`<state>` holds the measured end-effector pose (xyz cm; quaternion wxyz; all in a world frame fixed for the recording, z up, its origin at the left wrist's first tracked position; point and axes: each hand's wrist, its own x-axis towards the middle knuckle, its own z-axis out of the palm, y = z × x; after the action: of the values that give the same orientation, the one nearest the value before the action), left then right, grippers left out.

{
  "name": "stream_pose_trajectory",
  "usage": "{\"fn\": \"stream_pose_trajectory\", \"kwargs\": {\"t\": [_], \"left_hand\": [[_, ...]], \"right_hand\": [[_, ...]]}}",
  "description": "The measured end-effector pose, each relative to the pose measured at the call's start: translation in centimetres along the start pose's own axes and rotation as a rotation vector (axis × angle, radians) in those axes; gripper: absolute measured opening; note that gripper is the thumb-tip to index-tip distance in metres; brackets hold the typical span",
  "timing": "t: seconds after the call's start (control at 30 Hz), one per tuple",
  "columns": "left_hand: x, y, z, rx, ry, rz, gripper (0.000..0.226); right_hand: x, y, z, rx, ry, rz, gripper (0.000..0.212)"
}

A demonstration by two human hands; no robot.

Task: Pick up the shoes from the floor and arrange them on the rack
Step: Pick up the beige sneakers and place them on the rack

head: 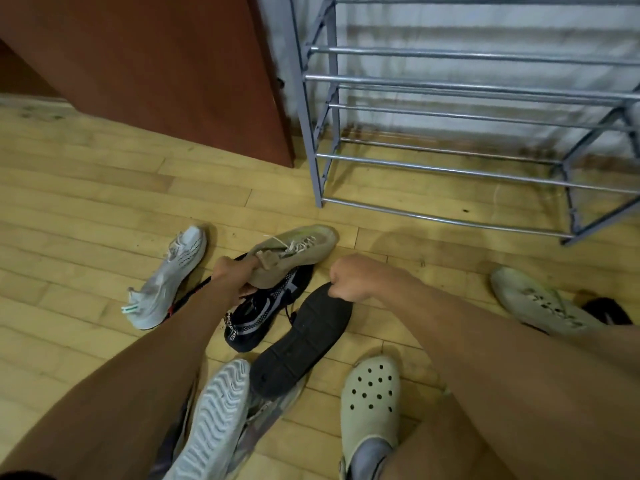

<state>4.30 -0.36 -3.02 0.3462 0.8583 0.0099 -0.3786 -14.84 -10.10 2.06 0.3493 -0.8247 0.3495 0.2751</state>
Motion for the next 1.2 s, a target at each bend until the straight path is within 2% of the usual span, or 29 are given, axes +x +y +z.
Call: {"fn": "stream_pose_trajectory", "kwargs": {"t": [0.1,0.2,0.27,0.33,0.47,0.57,0.67,0.73,0.83,0.97,1.1,1.2], "left_hand": [[-3.4,1.4,-0.9,-0.086,-0.074,0.041,0.033],[-7.4,3.0,-1.9,-0.199,-0.184,0.095,0.031],[-10.4,4.1,-2.1,-0.271,-0.285,0.151,0.031],[-14.1,5.4,-1.9,-0.278,-0.376,0.22,0.026],[-21.2,8.6,-0.6,-0.231,-0.46,0.356,0.013],[-25.6,11.1,0.8,-0.192,-0.576,0.42,0.022],[-28.9,13.2,2.9,-0.076,-0.755,0.496,0.025],[-31.2,14.4,5.1,0.093,-0.839,0.577,0.025],[-34.5,15.8,9.4,0.354,-0.797,0.735,0.022],[-38.2,16.3,15.5,0.473,-0.77,0.772,0.033],[-40.6,16.1,20.8,0.66,-0.804,0.797,0.033],[-41.3,15.2,23.7,0.719,-0.862,0.736,0.034]], "right_hand": [[-2.2,-0.7,-1.7,0.048,0.06,0.02,0.032],[-5.6,-0.9,-3.6,0.062,0.156,0.01,0.013],[-8.1,-0.6,-4.9,0.075,0.217,0.027,0.035],[-10.5,-0.1,-6.0,0.14,0.26,0.046,0.045],[-15.3,0.6,-8.1,0.532,0.371,0.056,0.063],[-19.1,2.5,-9.5,0.738,0.536,-0.018,0.047],[-23.0,5.8,-11.0,0.929,0.603,-0.099,0.029],[-25.4,8.5,-11.5,0.99,0.626,-0.085,0.025],[-28.8,13.0,-11.4,1.027,0.719,-0.044,0.027],[-32.4,18.6,-9.5,1.064,0.785,-0.005,0.007],[-34.2,23.4,-7.4,1.118,0.82,0.048,0.013],[-34.3,26.3,-5.9,1.111,0.784,0.09,0.023]]}}
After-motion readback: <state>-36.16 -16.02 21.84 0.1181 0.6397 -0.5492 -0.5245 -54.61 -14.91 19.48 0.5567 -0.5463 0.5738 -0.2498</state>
